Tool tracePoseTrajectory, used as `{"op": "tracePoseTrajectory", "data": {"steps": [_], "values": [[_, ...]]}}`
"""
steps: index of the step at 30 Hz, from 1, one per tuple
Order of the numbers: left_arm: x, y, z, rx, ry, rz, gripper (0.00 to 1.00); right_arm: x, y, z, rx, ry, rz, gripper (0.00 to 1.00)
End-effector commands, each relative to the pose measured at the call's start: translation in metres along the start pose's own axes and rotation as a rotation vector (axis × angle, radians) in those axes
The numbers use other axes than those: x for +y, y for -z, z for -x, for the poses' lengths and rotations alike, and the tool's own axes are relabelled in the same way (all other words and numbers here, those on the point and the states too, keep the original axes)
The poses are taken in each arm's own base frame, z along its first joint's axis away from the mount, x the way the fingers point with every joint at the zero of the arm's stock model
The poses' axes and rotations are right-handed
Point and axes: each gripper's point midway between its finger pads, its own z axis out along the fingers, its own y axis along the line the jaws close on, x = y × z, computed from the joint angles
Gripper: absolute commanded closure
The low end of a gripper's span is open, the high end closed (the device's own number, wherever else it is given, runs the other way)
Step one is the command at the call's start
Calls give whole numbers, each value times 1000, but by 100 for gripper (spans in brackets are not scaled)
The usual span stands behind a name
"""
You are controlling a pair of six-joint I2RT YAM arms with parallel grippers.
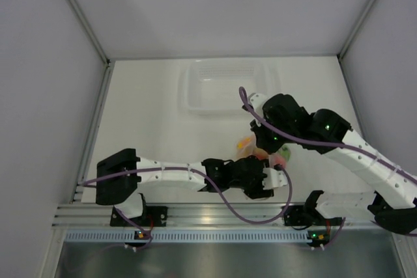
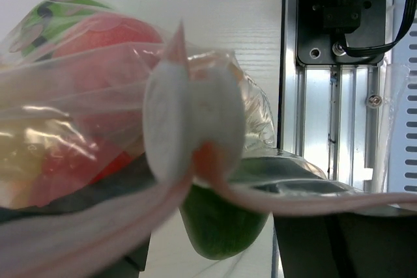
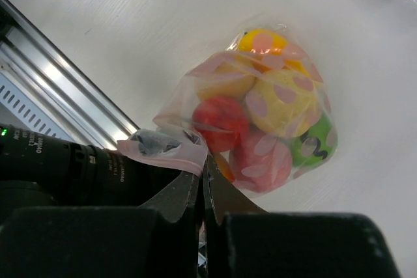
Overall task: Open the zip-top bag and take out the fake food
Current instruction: Pick up the fake fruit from the zipper food storage bag.
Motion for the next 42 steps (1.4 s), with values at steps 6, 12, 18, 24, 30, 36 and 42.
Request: {"op": "tracePoseTrajectory", "data": {"steps": [6,12,18,24,30,36,42], "values": [[23,25,-3,-41,75,156,100,-9,-16,38,-190,-22,-39,100],[53,38,-9,-30,131,311,100,-10,-23,26,-164,0,-43,100],[81,54,-2,-92,221,451,100,0,-15,20,-188,28,31,100],[80,64,22,-223,254,428,100,8,-24,15,-171,34,66,100],[82,69,27,-272,268,444,100,-1,-38,12,-153,15,-4,100],[78,68,25,-283,243,418,100,-26,-49,6,-103,0,-156,100],[73,65,21,-267,200,388,100,-33,-50,9,-80,14,-212,100]]}}
